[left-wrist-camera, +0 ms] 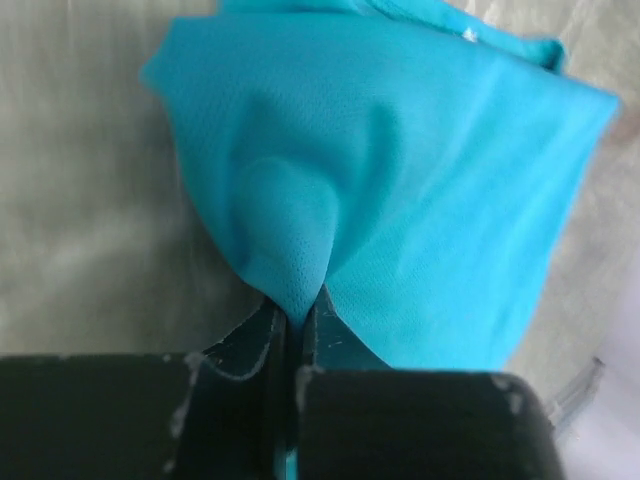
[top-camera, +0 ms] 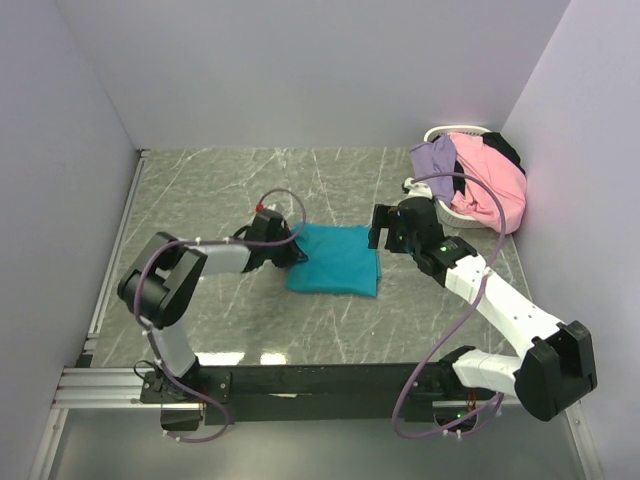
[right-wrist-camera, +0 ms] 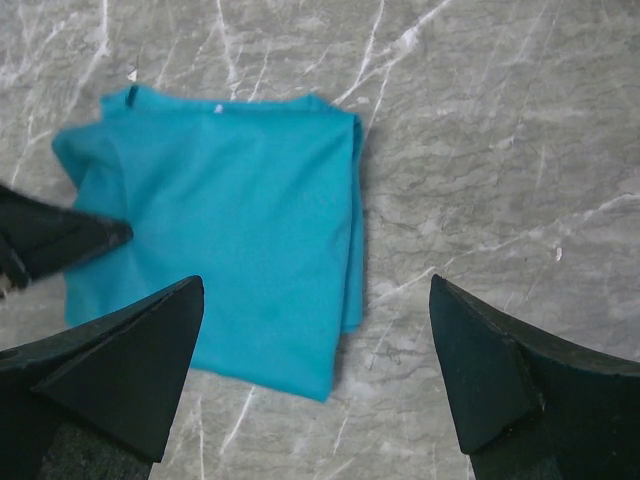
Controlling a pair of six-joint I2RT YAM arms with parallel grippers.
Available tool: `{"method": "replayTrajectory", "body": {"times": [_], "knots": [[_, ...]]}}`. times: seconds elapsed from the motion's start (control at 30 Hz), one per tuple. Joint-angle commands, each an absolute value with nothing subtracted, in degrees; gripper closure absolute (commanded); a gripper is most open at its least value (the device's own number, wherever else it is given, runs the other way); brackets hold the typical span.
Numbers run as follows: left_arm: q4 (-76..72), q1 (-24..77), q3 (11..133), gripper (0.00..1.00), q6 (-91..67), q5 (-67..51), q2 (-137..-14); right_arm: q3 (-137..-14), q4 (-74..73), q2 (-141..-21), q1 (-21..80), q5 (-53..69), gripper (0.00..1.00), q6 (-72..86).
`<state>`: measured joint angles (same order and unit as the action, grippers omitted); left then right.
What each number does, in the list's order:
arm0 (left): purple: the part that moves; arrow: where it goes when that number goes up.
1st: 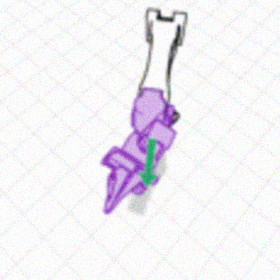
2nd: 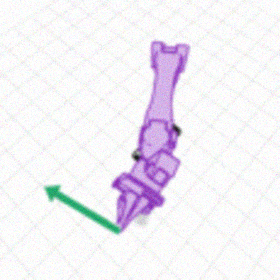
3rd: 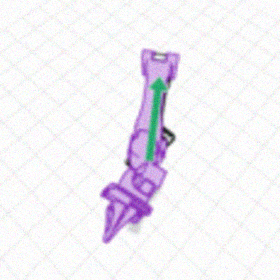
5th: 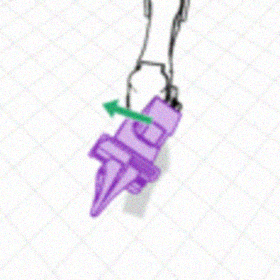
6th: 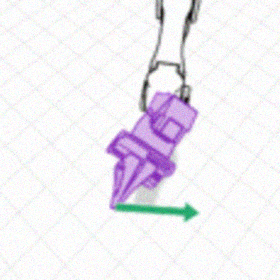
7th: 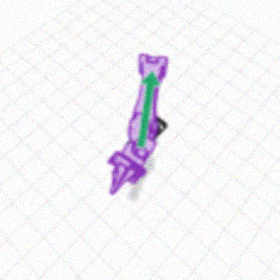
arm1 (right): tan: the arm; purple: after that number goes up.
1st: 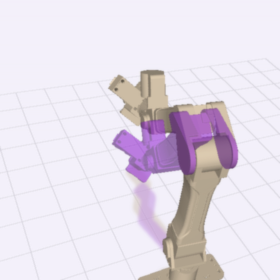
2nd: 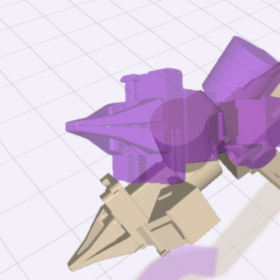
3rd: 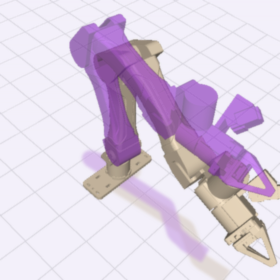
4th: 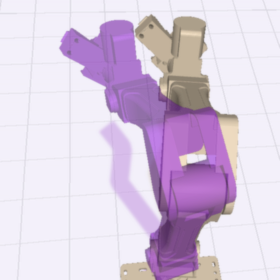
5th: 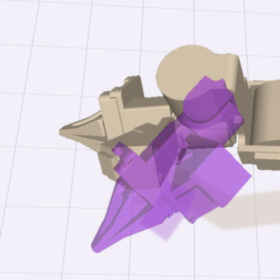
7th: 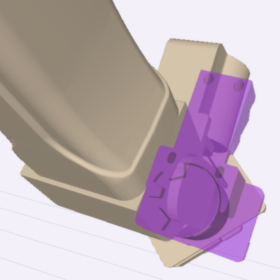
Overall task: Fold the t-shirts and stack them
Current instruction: Neatly place the folded tshirt to the corner
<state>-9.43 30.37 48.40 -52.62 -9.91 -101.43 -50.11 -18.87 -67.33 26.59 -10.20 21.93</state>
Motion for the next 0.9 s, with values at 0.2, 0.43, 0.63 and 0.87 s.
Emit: {"method": "replayTrajectory", "body": {"times": [0.2, 0.43, 0.63, 0.87], "knots": [[15.8, 15.5, 93.5, 0.99, -32.0, -9.7, -117.1, -50.1, -17.1, -71.4, 25.8, -9.5, 0.00, 20.7], [32.5, 3.0, 123.6, 0.99, -23.0, -9.9, -133.8, -51.9, -15.9, -76.7, 25.8, -6.9, 0.00, 20.4], [31.8, -4.9, 131.0, 0.99, -20.3, -11.9, -139.0, -56.0, -15.7, -83.0, 25.8, -5.2, 0.00, 19.3], [33.0, -11.5, 134.9, 0.99, -17.0, -10.6, -143.7, -59.9, -15.6, -88.0, 25.7, -2.2, 0.00, 19.2]]}}
